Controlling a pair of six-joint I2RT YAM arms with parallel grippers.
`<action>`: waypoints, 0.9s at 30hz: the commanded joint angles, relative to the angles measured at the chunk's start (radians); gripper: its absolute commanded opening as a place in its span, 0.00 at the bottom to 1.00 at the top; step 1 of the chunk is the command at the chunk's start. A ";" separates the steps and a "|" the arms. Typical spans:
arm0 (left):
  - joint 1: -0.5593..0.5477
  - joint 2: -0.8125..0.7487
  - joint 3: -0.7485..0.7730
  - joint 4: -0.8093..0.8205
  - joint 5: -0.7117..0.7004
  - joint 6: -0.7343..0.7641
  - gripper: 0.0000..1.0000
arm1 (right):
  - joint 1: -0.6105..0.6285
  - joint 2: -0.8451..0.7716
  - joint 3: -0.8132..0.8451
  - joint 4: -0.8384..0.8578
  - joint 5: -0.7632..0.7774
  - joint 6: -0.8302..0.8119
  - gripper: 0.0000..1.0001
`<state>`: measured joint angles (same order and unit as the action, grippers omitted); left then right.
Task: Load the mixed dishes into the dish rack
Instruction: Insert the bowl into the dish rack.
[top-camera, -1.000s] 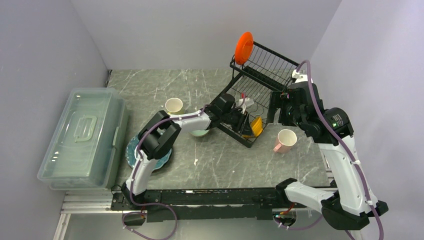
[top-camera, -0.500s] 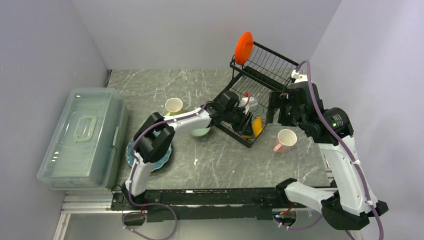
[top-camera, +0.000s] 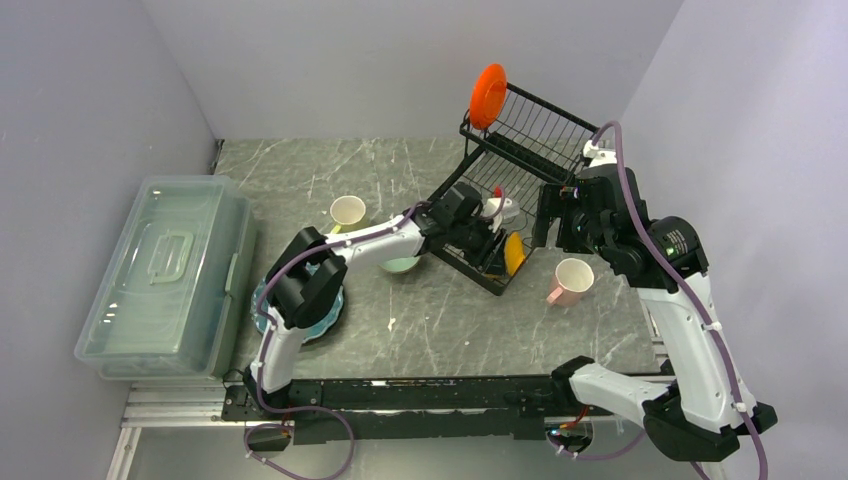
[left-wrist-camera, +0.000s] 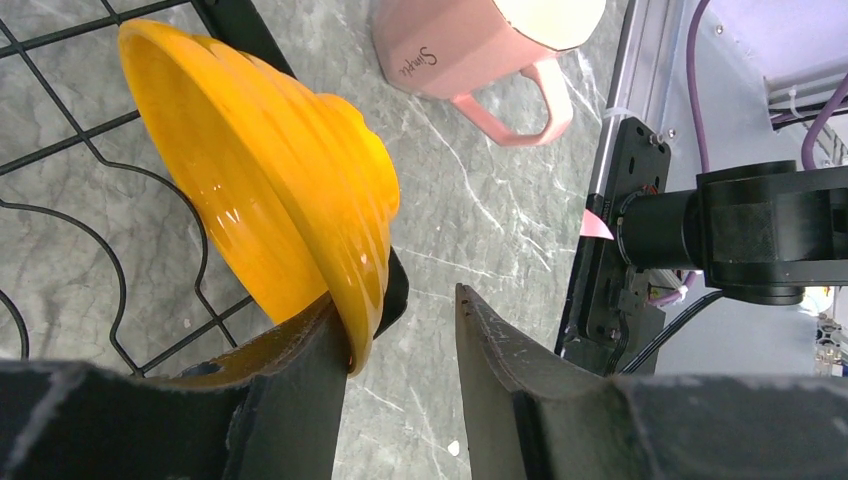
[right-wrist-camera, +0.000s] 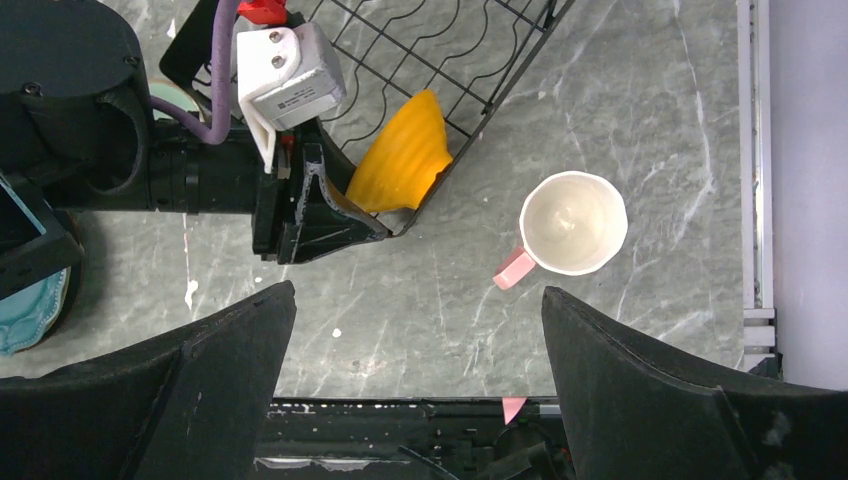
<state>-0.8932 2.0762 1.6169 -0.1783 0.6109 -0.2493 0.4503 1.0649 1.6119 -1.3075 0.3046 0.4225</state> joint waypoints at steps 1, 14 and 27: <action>-0.025 -0.050 0.033 -0.024 0.005 0.033 0.46 | 0.002 -0.016 0.006 0.026 -0.005 -0.001 0.97; -0.098 0.031 0.150 -0.160 -0.157 0.167 0.47 | 0.002 -0.028 -0.008 0.026 -0.006 -0.004 0.97; -0.105 0.064 0.177 -0.160 -0.235 0.217 0.57 | 0.002 -0.031 0.007 0.021 -0.008 -0.014 0.98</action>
<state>-0.9836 2.1265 1.7512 -0.3481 0.3779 -0.0692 0.4503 1.0515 1.6047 -1.3075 0.3042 0.4206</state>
